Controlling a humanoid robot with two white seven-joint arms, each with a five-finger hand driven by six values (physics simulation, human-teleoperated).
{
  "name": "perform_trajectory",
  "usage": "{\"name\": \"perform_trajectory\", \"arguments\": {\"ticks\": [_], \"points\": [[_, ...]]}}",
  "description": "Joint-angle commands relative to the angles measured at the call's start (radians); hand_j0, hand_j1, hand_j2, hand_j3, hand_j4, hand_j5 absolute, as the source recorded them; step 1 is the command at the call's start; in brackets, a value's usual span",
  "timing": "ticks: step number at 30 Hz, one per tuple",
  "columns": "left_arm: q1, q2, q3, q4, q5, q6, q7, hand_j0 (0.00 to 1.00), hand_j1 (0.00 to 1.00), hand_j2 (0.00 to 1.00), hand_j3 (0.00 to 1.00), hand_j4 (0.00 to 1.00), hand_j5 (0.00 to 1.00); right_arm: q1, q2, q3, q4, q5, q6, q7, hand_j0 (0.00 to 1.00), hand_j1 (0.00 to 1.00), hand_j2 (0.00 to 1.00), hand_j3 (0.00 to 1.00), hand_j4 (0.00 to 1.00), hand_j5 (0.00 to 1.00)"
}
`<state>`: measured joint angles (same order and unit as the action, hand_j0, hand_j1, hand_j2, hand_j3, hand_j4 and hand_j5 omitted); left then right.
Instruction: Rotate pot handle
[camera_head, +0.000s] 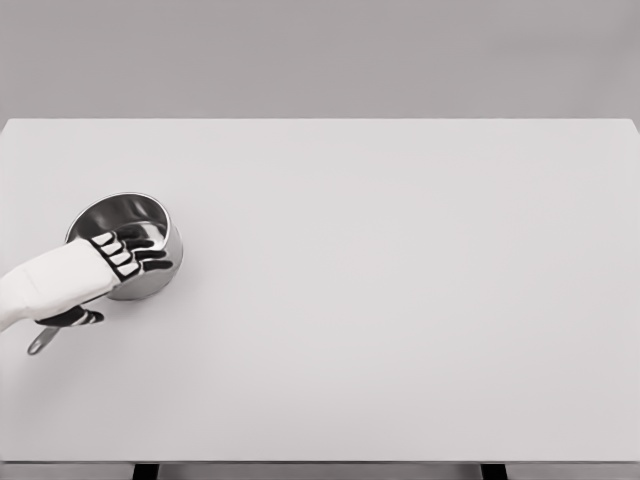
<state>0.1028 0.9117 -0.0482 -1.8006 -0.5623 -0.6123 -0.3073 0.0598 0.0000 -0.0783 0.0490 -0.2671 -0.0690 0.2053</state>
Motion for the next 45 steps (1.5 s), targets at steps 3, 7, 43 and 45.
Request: {"name": "perform_trajectory", "arguments": {"ticks": [3,7,43,45], "points": [[0.002,0.001,0.011,0.001,0.004,0.001,0.001,1.00,1.00,1.00,1.00,1.00,1.00,0.000,0.000,0.000,0.000,0.000,0.000,0.000,1.00,1.00,1.00,1.00,1.00,1.00],[0.006,0.001,0.022,0.007,0.005,0.001,0.001,1.00,1.00,1.00,1.00,1.00,1.00,0.000,0.000,0.000,0.000,0.000,0.000,0.000,1.00,1.00,1.00,1.00,1.00,1.00],[0.035,0.000,0.111,0.053,-0.001,0.001,-0.001,1.00,1.00,1.00,1.00,1.00,1.00,0.000,0.000,0.000,0.000,0.000,0.000,0.000,1.00,1.00,1.00,1.00,1.00,1.00],[0.035,0.000,0.113,0.055,-0.002,0.001,-0.003,1.00,1.00,1.00,1.00,1.00,1.00,0.000,0.000,0.000,0.000,0.000,0.000,0.000,1.00,1.00,1.00,1.00,1.00,1.00]]}}
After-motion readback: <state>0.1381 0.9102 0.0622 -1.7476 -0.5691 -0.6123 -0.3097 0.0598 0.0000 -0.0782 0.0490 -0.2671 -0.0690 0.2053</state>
